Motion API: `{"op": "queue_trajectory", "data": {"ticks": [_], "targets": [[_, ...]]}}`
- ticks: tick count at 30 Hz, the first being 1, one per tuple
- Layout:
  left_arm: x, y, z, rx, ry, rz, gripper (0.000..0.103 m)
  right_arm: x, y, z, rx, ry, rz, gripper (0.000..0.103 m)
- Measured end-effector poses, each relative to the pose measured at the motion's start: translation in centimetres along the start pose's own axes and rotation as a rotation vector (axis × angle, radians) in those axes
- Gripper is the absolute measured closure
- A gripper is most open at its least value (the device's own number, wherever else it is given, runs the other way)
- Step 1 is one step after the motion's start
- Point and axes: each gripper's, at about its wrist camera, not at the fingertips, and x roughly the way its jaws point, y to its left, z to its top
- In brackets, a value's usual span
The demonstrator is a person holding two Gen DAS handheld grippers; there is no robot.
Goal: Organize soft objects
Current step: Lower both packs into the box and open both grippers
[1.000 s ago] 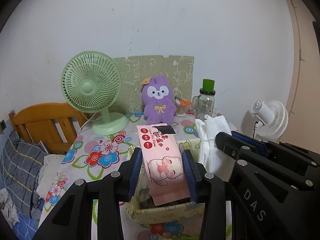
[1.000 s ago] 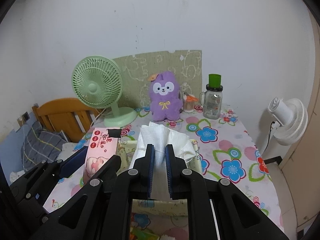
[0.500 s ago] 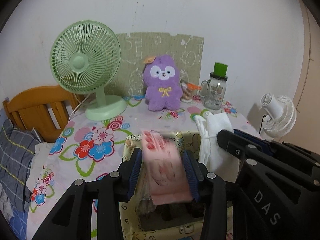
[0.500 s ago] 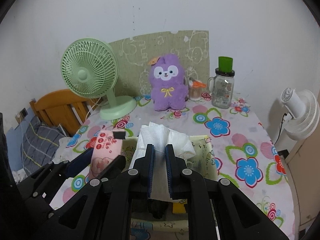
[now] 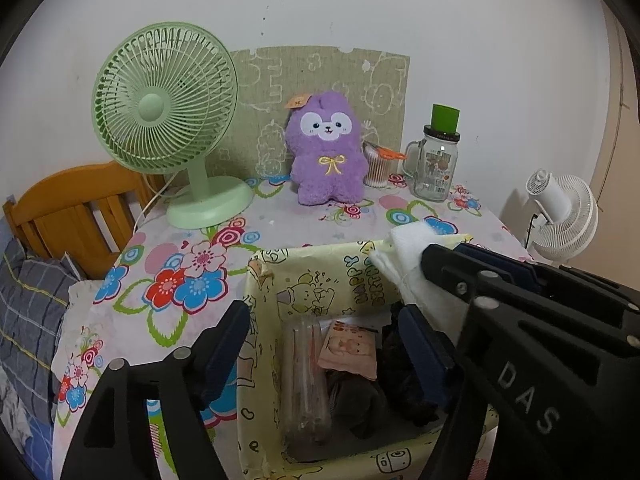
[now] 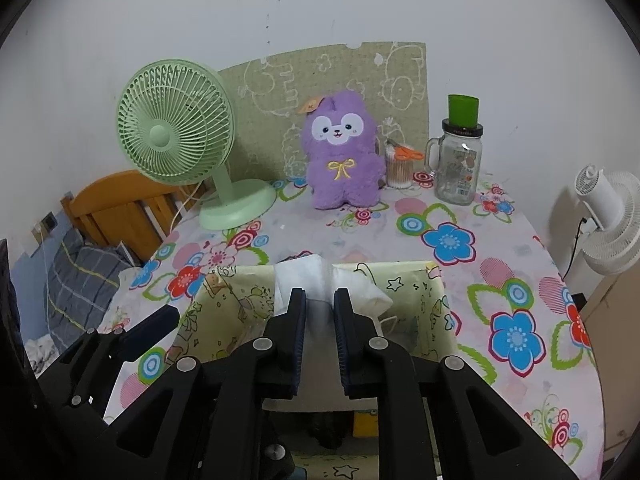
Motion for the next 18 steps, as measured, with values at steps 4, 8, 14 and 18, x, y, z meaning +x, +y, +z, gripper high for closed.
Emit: {"op": "queue_trajectory", "data": {"ticks": [4,8,14,18], "targets": [[-0.1,0.3,0.0,-0.012,0.001,-0.011,0.018,0.0,0.0,-0.1,0.003,-0.007,0.002,0.033],[-0.5,0.3,0.0,-0.014,-0.002,-0.002,0.013,-0.3,0.3,-0.2,-0.008,-0.006,-0.015,0.027],[-2.1,0.3,0.2,-0.029,-0.027,0.004,0.006,-1.8,0.5,-0.3,-0.022,-0.026,-0.028,0.014],[-3.9,0.1,0.3,-0.03,-0.056,0.003,0.002,-3.6,0.8,-0.3,-0.033,-0.054,-0.042,0.011]]}}
